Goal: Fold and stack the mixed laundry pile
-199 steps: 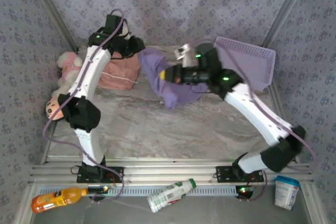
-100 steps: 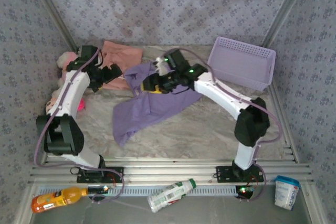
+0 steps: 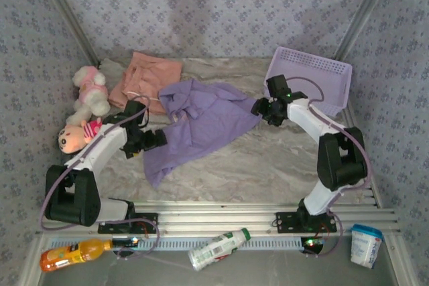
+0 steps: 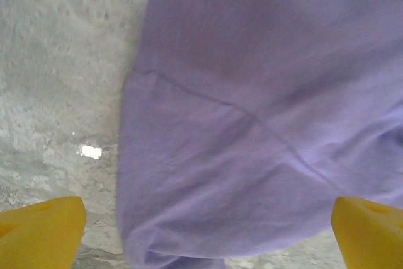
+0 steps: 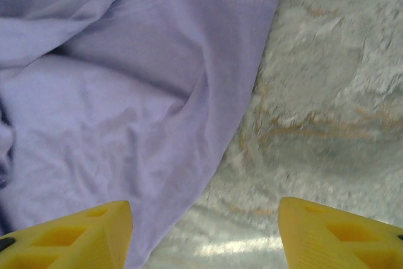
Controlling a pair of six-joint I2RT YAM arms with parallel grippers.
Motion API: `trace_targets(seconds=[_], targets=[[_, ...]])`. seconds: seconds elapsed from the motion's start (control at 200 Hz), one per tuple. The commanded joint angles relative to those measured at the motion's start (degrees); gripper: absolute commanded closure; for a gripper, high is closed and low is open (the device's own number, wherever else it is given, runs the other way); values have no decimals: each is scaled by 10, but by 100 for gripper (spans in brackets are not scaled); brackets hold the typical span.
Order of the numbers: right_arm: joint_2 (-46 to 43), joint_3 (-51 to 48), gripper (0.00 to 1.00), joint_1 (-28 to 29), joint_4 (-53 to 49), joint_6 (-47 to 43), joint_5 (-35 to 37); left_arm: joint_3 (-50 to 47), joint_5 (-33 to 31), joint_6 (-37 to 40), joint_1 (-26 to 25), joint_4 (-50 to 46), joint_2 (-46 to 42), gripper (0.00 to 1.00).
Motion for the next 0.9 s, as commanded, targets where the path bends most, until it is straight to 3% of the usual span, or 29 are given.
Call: trace_targets(seconds=[0.0, 0.18, 0.3, 0.39, 0.47, 0.56, 0.655, 0.899], targets=[[64, 57, 36, 0, -17, -17, 62, -34, -13, -26, 2, 47, -3, 1], [182, 162, 38, 6, -51, -28, 67, -78, -14, -46, -3, 87, -1, 13], [232, 209, 40, 10, -73, -35, 68, -97, -14, -44, -4, 99, 3, 27], [251, 223, 55, 5, -80, -34, 63, -110, -13, -45, -7, 109, 13, 43], [250, 217, 77, -3, -77, -34, 61, -119, -11, -50, -8, 119, 23, 51], [230, 199, 100, -11, -67, -34, 57, -120, -5, -54, -8, 127, 33, 70], [192, 186, 100, -15, -68, -34, 56, -96, -6, -54, -8, 112, 35, 100], [46, 182, 100, -39, -100, -71, 49, 84, -5, -33, 7, 43, 36, 100]])
